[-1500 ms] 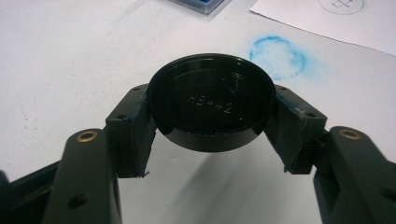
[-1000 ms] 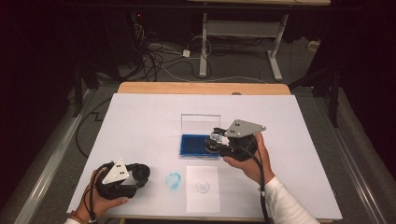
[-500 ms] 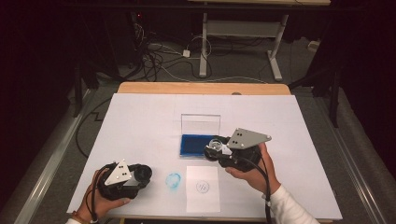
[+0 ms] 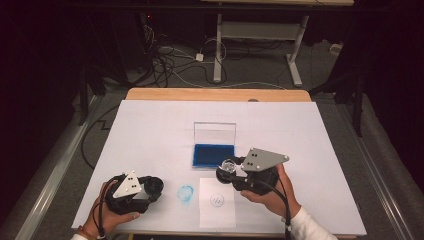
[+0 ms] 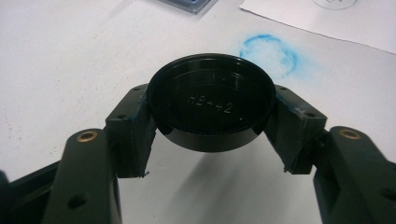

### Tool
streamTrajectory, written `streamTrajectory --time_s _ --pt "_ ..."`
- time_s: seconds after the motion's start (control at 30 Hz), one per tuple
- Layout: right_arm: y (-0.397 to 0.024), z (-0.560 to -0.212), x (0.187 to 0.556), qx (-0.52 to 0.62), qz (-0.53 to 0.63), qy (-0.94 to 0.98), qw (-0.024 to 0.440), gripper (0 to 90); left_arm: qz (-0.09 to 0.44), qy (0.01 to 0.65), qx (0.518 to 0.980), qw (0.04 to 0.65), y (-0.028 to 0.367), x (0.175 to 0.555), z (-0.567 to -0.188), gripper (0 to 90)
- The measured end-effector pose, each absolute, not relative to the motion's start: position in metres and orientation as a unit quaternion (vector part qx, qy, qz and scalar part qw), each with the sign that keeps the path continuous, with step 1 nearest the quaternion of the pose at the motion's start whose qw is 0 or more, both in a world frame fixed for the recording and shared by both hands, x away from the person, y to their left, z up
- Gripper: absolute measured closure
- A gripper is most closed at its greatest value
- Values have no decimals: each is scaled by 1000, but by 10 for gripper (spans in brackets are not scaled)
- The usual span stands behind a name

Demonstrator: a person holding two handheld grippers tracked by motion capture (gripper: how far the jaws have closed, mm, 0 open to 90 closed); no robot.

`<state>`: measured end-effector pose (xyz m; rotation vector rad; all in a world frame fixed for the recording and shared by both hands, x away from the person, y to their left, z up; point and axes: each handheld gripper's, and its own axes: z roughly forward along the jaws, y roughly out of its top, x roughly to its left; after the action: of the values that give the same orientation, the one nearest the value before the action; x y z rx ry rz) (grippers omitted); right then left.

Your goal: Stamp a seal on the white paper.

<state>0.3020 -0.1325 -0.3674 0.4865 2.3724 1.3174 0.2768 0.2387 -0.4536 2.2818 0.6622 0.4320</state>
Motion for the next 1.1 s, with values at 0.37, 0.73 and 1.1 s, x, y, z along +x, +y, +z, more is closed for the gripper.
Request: streamTrajectory --time_s 0.37,0.73,1.1 --pt "-122 -401 290 176 459 856 160 570 166 257 884 354 239 276 -454 363" --pt "-111 -430 290 175 427 875 145 570 168 255 885 353 238 276 -453 363" --pt "-101 -444 290 166 401 890 139 570 170 256 885 351 238 276 -454 363"
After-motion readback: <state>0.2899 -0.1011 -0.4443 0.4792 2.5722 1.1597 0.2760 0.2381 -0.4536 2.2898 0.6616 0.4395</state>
